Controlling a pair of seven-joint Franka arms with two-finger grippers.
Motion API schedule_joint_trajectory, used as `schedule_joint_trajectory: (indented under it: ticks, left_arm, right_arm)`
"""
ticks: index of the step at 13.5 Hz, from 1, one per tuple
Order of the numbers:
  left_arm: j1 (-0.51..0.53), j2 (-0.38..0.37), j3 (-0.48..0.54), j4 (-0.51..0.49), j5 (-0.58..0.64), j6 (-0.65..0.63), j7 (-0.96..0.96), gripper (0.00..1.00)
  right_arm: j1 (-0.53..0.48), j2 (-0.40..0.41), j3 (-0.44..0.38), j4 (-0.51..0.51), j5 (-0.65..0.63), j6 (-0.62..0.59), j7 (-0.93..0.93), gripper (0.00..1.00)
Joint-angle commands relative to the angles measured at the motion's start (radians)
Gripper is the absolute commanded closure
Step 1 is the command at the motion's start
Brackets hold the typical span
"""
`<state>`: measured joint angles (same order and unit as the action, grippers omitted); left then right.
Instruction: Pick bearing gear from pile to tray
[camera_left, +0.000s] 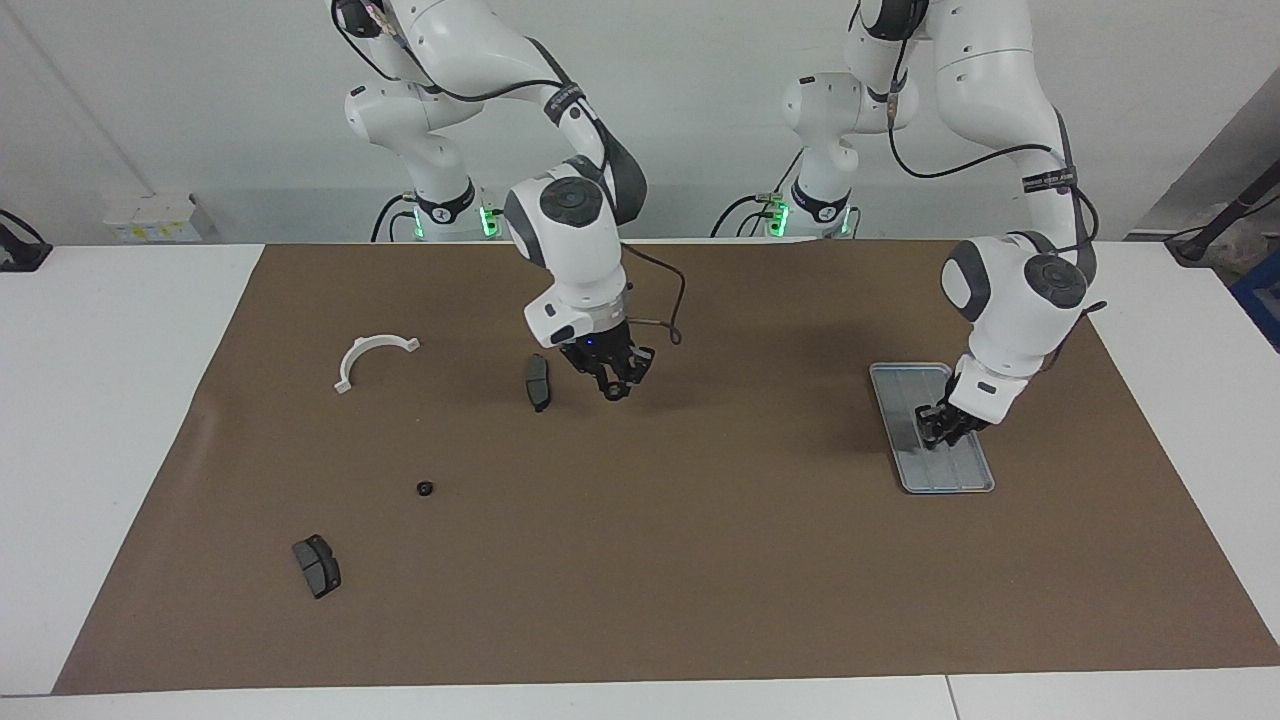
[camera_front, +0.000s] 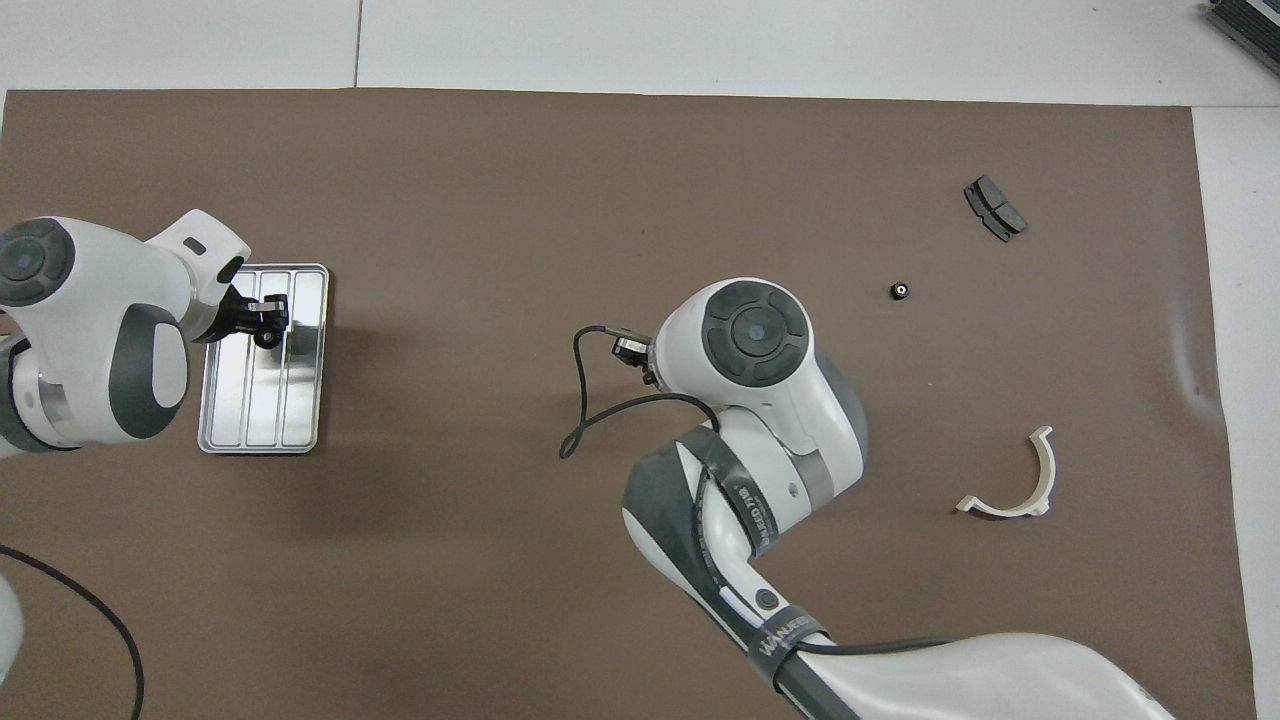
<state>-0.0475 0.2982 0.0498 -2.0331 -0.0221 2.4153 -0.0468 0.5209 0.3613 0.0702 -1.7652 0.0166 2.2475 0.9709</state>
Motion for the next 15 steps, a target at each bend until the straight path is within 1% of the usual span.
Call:
schedule_joint_trajectory:
  ticks: [1, 2, 4, 6, 7, 8, 9, 10, 12, 14, 15]
  left_arm:
    - [-0.003, -0.039, -0.007, -0.047, 0.001, 0.033, 0.007, 0.53]
    - [-0.003, -0.037, -0.008, -0.039, 0.001, 0.031, 0.007, 0.47]
    - [-0.017, -0.021, -0.010, 0.045, -0.001, -0.010, -0.002, 0.44]
    - [-0.038, 0.007, -0.015, 0.166, -0.019, -0.115, -0.017, 0.44]
    - [-0.060, 0.010, -0.013, 0.210, -0.057, -0.161, -0.046, 0.44]
    - [-0.096, 0.010, -0.013, 0.221, -0.070, -0.174, -0.111, 0.44]
    - [-0.138, 0.010, -0.013, 0.221, -0.070, -0.167, -0.199, 0.45]
    - [-0.182, 0.010, -0.013, 0.221, -0.070, -0.156, -0.287, 0.46]
    - [-0.259, 0.012, -0.013, 0.212, -0.071, -0.089, -0.451, 0.49]
    - [-0.319, 0.021, -0.013, 0.211, -0.073, -0.033, -0.562, 0.50]
    - [-0.350, 0.024, -0.013, 0.211, -0.073, -0.006, -0.577, 0.52]
  right_arm:
    - [0.047, 0.135, 0.000, 0.171, -0.084, -0.055, 0.161, 1.00]
    - [0.062, 0.151, 0.000, 0.179, -0.084, -0.055, 0.175, 1.00]
    - [0.115, 0.192, 0.000, 0.179, -0.084, -0.039, 0.221, 1.00]
    - [0.119, 0.191, 0.000, 0.173, -0.090, -0.048, 0.226, 0.95]
    - [0.117, 0.191, -0.001, 0.165, -0.092, -0.045, 0.226, 0.87]
    - [0.117, 0.191, 0.000, 0.159, -0.092, -0.042, 0.226, 0.63]
    - [0.114, 0.191, -0.001, 0.159, -0.093, -0.046, 0.221, 0.21]
    - [0.108, 0.191, -0.001, 0.159, -0.096, -0.046, 0.219, 0.00]
    - [0.085, 0.182, -0.006, 0.153, -0.096, -0.042, 0.200, 0.00]
    - [0.038, 0.130, -0.006, 0.098, -0.096, -0.040, 0.113, 0.00]
    - [-0.002, 0.095, -0.004, 0.057, -0.096, -0.037, 0.059, 0.00]
